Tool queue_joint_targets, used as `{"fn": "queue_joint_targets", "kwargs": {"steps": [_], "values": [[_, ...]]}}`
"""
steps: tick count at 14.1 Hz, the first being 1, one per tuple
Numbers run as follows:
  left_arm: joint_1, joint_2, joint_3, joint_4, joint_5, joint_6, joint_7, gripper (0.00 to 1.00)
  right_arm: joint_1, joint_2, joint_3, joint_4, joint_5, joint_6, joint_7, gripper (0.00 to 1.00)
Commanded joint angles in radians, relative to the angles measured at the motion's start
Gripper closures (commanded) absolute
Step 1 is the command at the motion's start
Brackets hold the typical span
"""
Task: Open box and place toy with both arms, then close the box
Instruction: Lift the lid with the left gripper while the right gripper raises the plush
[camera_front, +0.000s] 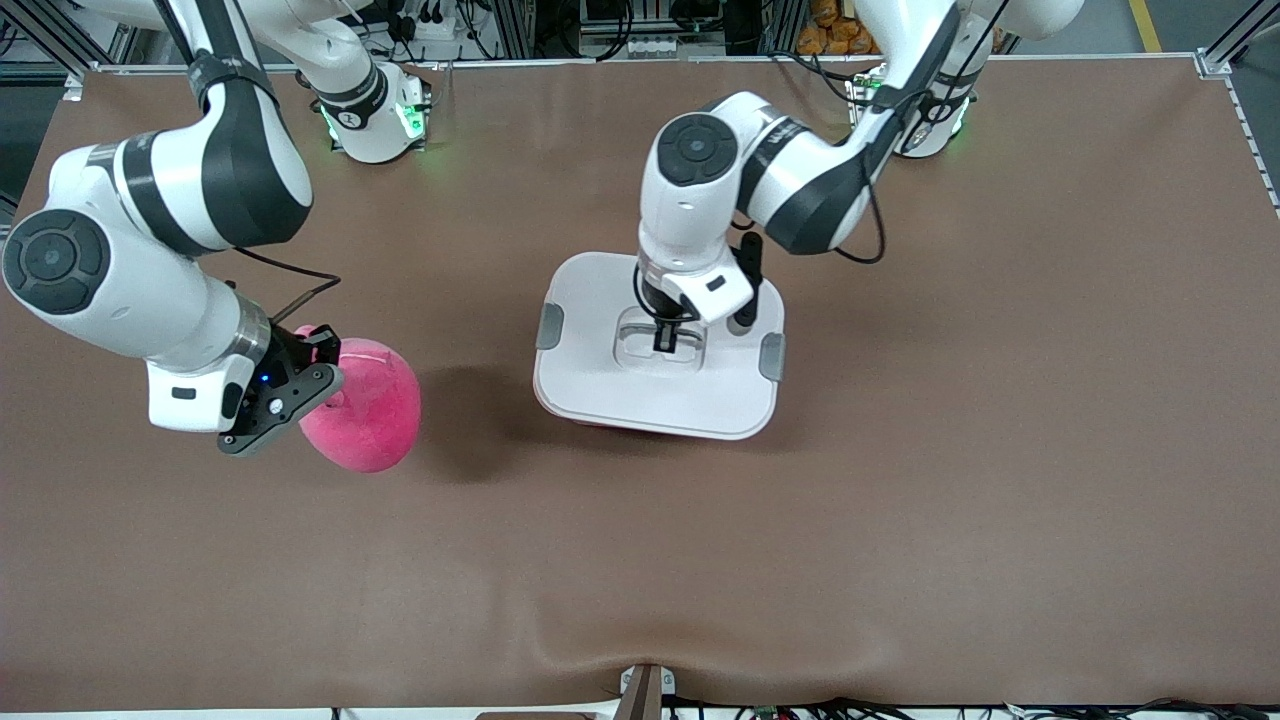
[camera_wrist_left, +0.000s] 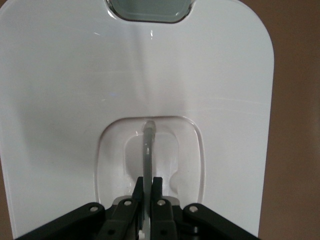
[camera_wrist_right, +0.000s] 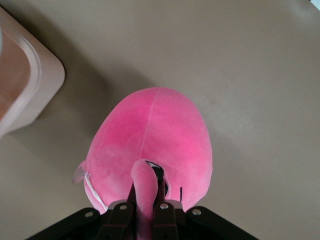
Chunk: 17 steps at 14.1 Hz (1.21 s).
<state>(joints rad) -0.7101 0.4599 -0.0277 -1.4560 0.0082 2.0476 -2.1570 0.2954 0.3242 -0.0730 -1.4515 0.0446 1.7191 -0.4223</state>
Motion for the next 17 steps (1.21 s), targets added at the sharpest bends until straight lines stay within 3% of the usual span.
{"fn": "queue_joint_targets", "kwargs": {"steps": [1,4,8,11,14,17], "values": [[0.044,-0.069,-0.006,-0.024,0.012,-0.033,0.06,1.0,0.031,-0.011,-0.005,0.019,0.047,-0.033,0.132,1.0],[0.095,-0.083,-0.008,-0.023,0.001,-0.038,0.095,1.0,0.06,-0.008,-0.008,0.025,0.092,-0.032,0.246,1.0],[0.202,-0.119,-0.011,-0.021,-0.06,-0.102,0.247,1.0,0.157,0.001,-0.008,0.048,0.089,-0.026,0.44,1.0],[0.299,-0.135,-0.012,-0.021,-0.121,-0.155,0.415,1.0,0.218,0.009,-0.008,0.105,0.09,-0.029,0.574,1.0],[0.388,-0.15,-0.014,-0.021,-0.166,-0.211,0.576,1.0,0.26,0.019,-0.01,0.131,0.168,-0.026,0.722,1.0],[0.458,-0.164,-0.014,-0.02,-0.194,-0.256,0.709,1.0,0.31,0.042,-0.01,0.135,0.184,-0.016,0.839,1.0]]}}
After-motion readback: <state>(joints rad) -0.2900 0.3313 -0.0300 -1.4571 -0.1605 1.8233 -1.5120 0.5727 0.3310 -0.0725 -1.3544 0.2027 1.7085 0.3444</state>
